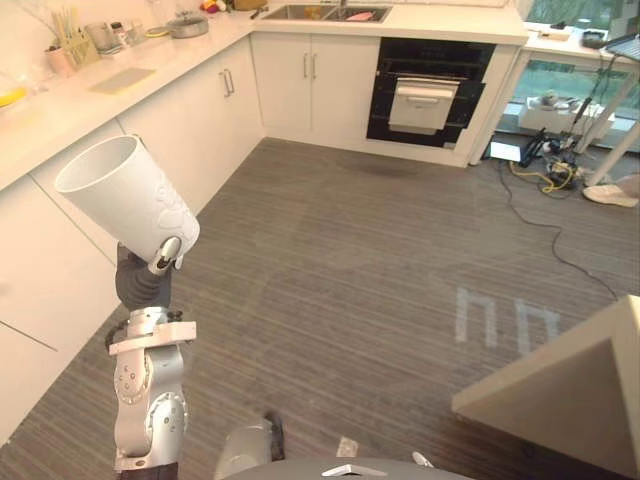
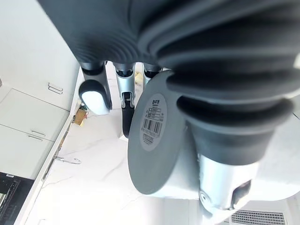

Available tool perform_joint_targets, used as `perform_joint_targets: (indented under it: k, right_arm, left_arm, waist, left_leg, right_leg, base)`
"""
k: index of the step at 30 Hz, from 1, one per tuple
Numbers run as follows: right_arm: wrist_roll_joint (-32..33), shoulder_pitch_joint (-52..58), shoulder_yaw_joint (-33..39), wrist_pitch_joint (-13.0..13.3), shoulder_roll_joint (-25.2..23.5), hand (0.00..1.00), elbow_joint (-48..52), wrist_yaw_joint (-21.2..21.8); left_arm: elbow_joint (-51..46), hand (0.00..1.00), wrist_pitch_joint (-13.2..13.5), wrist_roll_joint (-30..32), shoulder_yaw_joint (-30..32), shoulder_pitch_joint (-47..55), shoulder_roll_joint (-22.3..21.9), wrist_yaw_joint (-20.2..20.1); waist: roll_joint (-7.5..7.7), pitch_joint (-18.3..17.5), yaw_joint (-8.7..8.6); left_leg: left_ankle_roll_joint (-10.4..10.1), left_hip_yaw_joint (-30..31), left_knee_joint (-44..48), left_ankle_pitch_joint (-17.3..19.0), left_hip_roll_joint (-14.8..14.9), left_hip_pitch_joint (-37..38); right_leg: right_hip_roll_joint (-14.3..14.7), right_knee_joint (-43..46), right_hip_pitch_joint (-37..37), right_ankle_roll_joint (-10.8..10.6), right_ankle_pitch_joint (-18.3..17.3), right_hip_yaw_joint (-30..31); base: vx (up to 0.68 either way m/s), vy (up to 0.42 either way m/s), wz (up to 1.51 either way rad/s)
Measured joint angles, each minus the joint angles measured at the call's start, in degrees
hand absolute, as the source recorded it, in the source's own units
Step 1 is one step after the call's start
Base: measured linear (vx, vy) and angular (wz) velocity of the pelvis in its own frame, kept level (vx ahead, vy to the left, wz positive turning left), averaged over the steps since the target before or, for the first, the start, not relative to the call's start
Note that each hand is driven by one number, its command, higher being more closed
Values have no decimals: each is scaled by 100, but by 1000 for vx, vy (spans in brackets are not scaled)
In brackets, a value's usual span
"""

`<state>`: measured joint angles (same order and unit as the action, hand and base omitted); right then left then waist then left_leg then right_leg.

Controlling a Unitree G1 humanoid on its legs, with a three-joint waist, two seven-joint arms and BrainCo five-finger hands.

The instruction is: Walk over to the sink, pick up the cup, carry it to the dishwasher, place the cup inside the dishwasher, then close the dishwasher door

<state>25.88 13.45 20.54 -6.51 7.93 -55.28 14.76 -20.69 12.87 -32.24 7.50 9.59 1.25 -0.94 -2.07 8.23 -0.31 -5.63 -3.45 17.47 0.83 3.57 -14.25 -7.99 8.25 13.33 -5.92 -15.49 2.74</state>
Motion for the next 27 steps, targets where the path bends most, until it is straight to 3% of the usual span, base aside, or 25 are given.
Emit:
perform_joint_targets:
  k: [1,3,7,9,10,11,12,14,17,19,20,22,23,24,25,26,27]
  right_arm:
    - [-13,-41,19,-11,-49,0,-40,9]
    - [-42,-121,-28,1,-223,0,-64,-9]
    - [-32,-24,2,4,-302,0,-67,-42]
    - [-29,109,54,78,-409,0,70,-44]
    - [-29,121,58,142,-426,0,85,-45]
    - [-30,163,50,224,-428,0,154,-46]
    - [-31,224,32,265,-451,0,242,-43]
    - [-14,230,-12,288,-582,0,264,-43]
    - [103,262,41,355,-697,0,270,-49]
    - [206,397,48,377,-707,0,397,-65]
    - [289,482,46,385,-712,0,551,-76]
    - [304,535,44,409,-731,0,614,-79]
    - [295,560,31,438,-763,0,608,-72]
    - [295,632,21,467,-815,0,589,-69]
    - [296,670,8,478,-841,0,580,-70]
    - [301,656,25,484,-778,0,558,-40]
    - [300,611,22,453,-648,0,577,-47]
  left_arm:
    - [17,100,18,0,109,25,-22,-5]
    - [92,100,110,-3,280,49,3,-37]
    - [119,100,83,0,203,-22,96,-84]
    - [94,100,26,23,141,-198,106,-105]
    - [60,100,-8,66,139,-209,111,-107]
    - [-57,100,-102,162,90,-206,123,-104]
    - [-127,100,-102,254,-25,-211,174,-103]
    - [-101,100,-137,319,-95,-238,285,-64]
    - [74,100,-264,311,-302,-345,271,-67]
    - [193,100,-377,307,-553,-437,266,-73]
    - [189,100,-398,305,-708,-444,262,-82]
    - [184,100,-414,302,-808,-487,265,-92]
    - [153,100,-411,271,-869,-501,270,-114]
    - [141,100,-396,251,-881,-476,273,-117]
    - [151,100,-384,251,-868,-460,270,-120]
    - [161,100,-378,221,-864,-406,167,-117]
    - [160,100,-378,211,-953,-426,98,-153]
  waist:
    - [45,16,56]
    - [166,32,85]
    - [388,-88,50]
    - [458,-139,3]
    - [477,-148,-15]
    - [476,-152,-51]
    - [381,-179,-98]
    - [386,-233,-179]
    - [341,-192,-362]
    - [234,-120,-392]
    - [141,-79,-401]
    - [94,-53,-429]
    - [126,-59,-430]
    - [238,-92,-415]
    - [288,-117,-407]
    - [180,-153,-392]
    - [39,-132,-373]
  left_leg:
    - [52,-22,176,144,-122,41]
    - [469,-66,838,530,-185,-131]
    - [617,-306,933,905,-361,185]
    - [722,-467,445,969,-543,703]
    - [730,-478,272,973,-616,879]
    - [805,-466,-115,957,-742,1275]
    - [876,-461,-409,914,-752,1507]
    - [954,-404,-773,868,-729,1757]
    - [950,-166,-1115,875,-662,2151]
    - [865,-107,-1190,998,-504,2546]
    - [734,-111,-1182,1128,-328,2785]
    - [522,-158,-1143,1289,-101,3017]
    - [380,-271,-1102,1450,-9,3221]
    - [242,-438,-981,1691,7,3441]
    - [183,-471,-919,1843,-2,3549]
    - [80,-480,-786,2082,186,3676]
    - [131,-478,-620,2100,342,3668]
  right_leg:
    - [-87,23,60,24,-61,129]
    - [-126,472,-49,-28,-108,216]
    - [-349,1065,-132,-79,92,270]
    - [-532,2585,-793,-388,584,257]
    - [-618,2964,-966,-412,835,188]
    - [-786,3537,-1216,-202,1423,-30]
    - [-738,4109,-1550,-50,1193,-151]
    - [-457,4362,-1997,135,448,-561]
    - [-13,3637,-2607,371,-175,-1450]
    - [115,2912,-2836,445,-126,-1812]
    - [222,2246,-2964,485,159,-1937]
    - [335,1254,-3024,462,750,-1890]
    - [338,725,-3062,411,1135,-1824]
    - [275,363,-3037,380,1255,-1552]
    - [205,364,-3031,370,1537,-1457]
    - [320,803,-3092,423,2023,-1456]
    - [413,1197,-3199,534,1883,-1488]
  base:
    - [280,277,-40]
    - [293,257,-33]
    - [297,170,-22]
    - [281,178,-23]
    - [314,199,-26]
    - [303,174,-26]
    - [297,156,-20]
    - [296,71,-1]
    - [130,-91,31]
    - [2,-113,35]
    - [238,-103,30]
    - [373,-104,27]
    - [468,-137,30]
    - [487,-152,28]
    - [430,-199,23]
    - [406,-252,18]
    - [406,-257,12]
